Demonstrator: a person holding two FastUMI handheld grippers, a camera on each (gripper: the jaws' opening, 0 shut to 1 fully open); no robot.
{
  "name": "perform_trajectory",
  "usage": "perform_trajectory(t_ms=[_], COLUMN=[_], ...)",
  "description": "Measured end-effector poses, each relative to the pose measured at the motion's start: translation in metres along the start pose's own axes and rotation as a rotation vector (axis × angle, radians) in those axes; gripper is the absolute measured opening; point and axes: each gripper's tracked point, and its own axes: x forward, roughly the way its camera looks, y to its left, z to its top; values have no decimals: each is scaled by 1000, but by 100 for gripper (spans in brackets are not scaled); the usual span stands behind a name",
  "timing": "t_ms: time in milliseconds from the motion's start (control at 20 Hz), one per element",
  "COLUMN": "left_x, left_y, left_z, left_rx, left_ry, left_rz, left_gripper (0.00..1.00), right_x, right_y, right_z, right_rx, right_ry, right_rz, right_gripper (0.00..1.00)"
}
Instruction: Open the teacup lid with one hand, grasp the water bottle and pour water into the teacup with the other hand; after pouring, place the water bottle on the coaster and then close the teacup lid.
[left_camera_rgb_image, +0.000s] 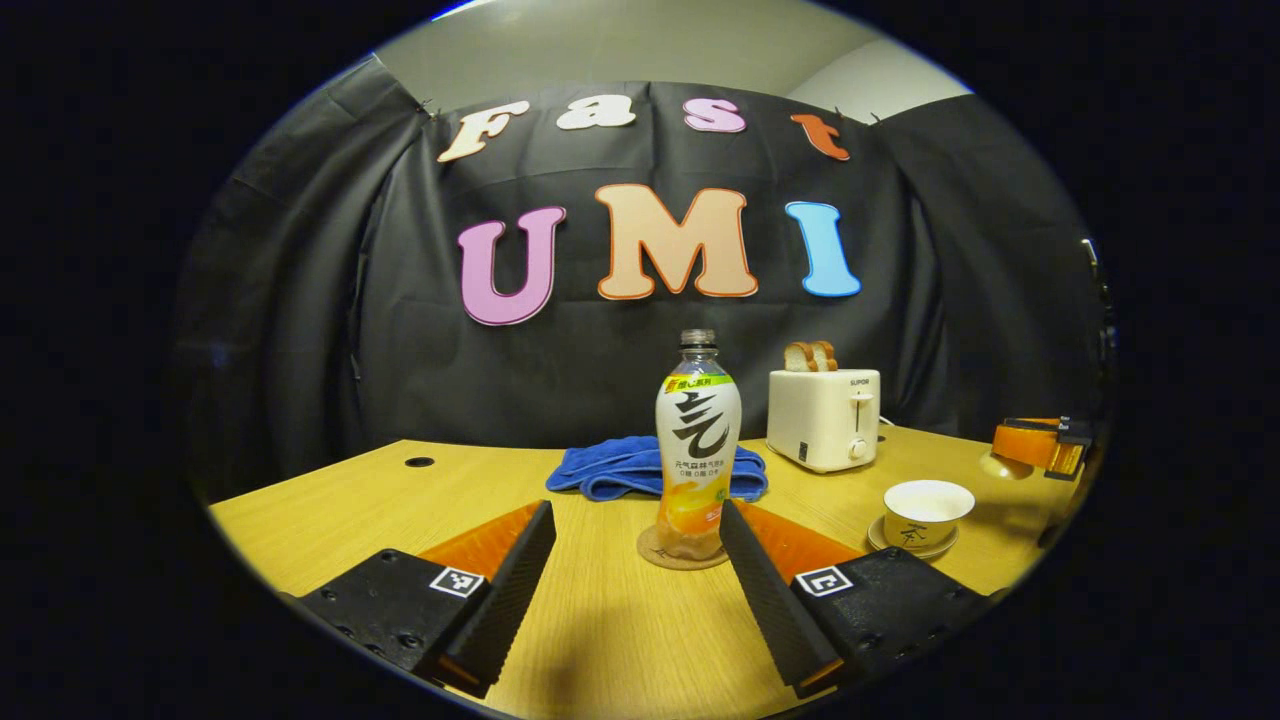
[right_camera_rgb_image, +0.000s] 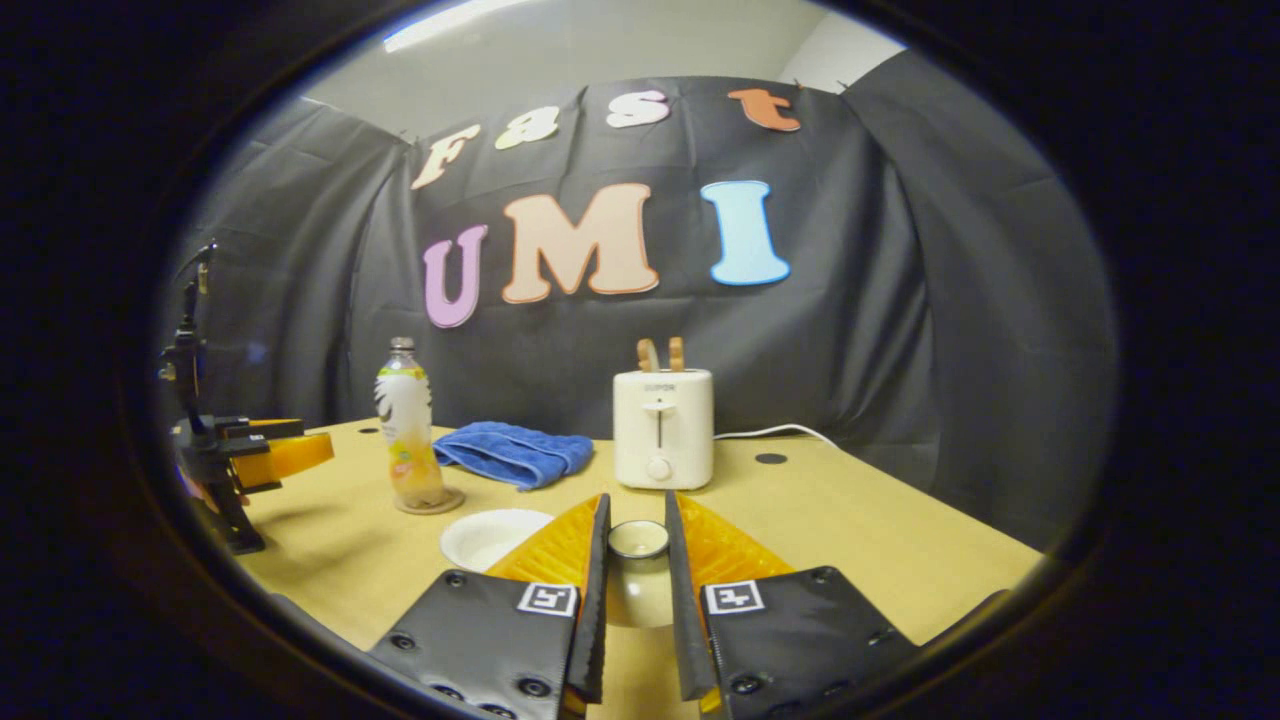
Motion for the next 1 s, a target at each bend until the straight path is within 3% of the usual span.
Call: perform_trajectory(t_ms=[450,1000], left_x=[-3,0], left_y=[1,8], left_z=[0,2], left_rx=[1,0], left_ry=[-1,-1], left_rz=[15,14], left_gripper=[96,96], right_x=[33,47], right_y=[71,83], right_z=[-6,-25], right_rx=[-1,-31], right_ry=[22,146], right_rz=[165,187], right_gripper=[31,31])
